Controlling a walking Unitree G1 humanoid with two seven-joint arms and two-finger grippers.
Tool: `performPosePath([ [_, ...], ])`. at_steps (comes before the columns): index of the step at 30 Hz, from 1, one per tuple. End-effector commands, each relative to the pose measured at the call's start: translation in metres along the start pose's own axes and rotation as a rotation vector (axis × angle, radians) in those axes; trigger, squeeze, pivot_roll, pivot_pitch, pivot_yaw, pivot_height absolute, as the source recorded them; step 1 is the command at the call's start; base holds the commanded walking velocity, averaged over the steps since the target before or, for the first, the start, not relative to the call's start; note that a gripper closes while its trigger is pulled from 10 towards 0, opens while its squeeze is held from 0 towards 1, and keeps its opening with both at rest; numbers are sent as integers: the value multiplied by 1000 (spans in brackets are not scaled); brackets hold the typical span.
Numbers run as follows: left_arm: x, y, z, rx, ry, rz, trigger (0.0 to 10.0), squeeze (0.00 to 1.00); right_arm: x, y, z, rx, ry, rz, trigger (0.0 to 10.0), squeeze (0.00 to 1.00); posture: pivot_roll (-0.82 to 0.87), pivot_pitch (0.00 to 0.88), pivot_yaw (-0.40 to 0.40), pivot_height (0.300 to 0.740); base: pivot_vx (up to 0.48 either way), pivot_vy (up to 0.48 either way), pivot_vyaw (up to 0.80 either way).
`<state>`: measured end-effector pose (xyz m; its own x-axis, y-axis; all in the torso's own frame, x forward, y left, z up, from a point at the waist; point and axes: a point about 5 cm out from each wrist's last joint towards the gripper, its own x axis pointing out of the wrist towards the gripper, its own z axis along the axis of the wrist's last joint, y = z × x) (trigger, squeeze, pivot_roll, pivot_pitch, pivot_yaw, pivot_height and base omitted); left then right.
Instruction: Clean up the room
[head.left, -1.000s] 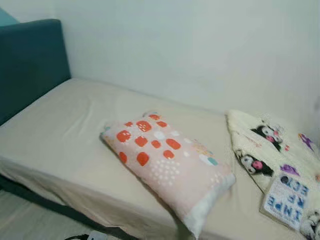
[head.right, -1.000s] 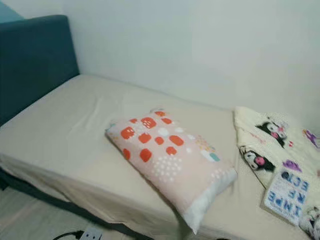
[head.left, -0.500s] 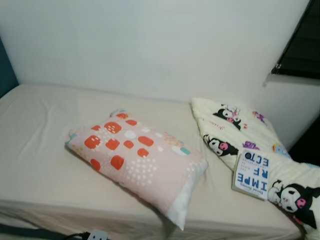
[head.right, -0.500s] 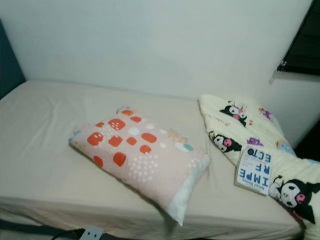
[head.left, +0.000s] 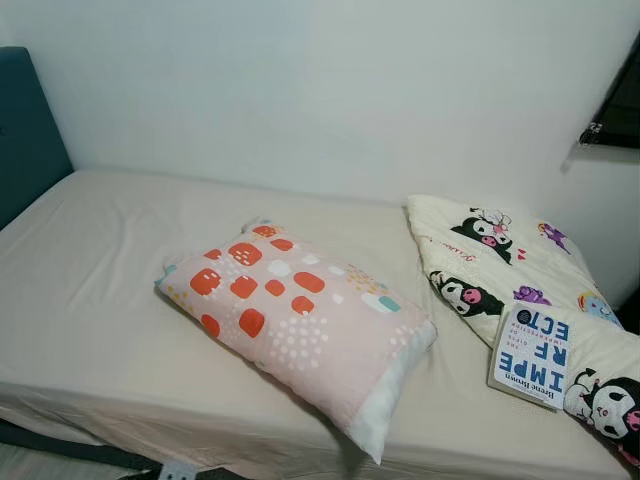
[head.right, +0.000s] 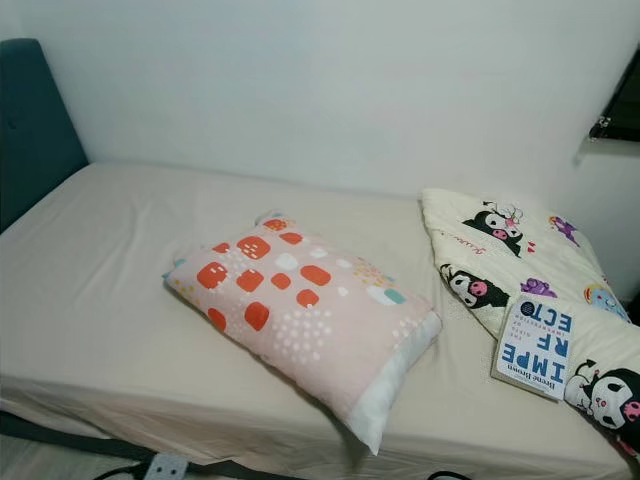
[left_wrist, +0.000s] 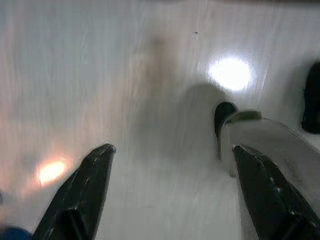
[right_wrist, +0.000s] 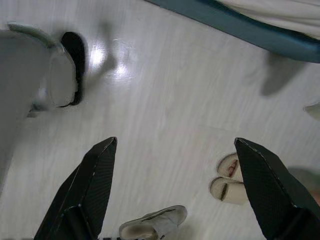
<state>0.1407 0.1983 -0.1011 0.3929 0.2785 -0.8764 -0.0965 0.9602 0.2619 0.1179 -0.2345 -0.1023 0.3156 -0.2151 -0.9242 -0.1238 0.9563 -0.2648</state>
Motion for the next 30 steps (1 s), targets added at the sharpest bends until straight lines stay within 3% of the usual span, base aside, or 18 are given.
performPosePath([
  [1,-1,-3,0,-154,-35,33,10000,0,0,-12,5,43,-24,-96,10000,0,53,0,-81,740,0,0,0],
  [2,-2,-4,1,-264,-63,25,10000,0,-1,-20,8,128,-45,-141,10000,0,54,0,-81,740,0,0,0],
  [3,-2,-4,1,-264,-63,25,10000,0,-1,-20,8,128,-45,-141,10000,0,54,0,-81,740,0,0,0],
  [4,-3,-5,2,-344,-86,1,10000,0,-1,-26,9,204,-61,-163,10000,0,55,0,-82,740,0,0,0],
  [5,-3,-6,5,-357,-115,-45,10000,0,-1,-29,11,261,-77,-161,10000,0,57,0,-85,740,0,0,0],
  [8,-3,-7,7,-355,-134,-77,10000,0,-1,-31,12,291,-87,-155,10000,0,57,0,-85,740,0,0,0],
  [11,-4,-11,11,-306,-165,-162,10000,0,-1,-24,23,426,-124,-53,10000,0,59,0,-87,740,0,0,0],
  [14,-3,-11,11,-297,-155,-167,10000,0,-1,-18,32,479,-150,-3,10000,0,60,0,-86,740,0,0,0],
  [21,-2,-10,7,-189,-113,-159,10000,0,-2,5,51,497,-207,103,10000,0,55,0,-81,740,0,0,0],
  [30,-2,-9,4,-134,-84,-140,10000,0,-1,13,42,403,-164,131,10000,0,65,0,-88,740,0,0,0],
])
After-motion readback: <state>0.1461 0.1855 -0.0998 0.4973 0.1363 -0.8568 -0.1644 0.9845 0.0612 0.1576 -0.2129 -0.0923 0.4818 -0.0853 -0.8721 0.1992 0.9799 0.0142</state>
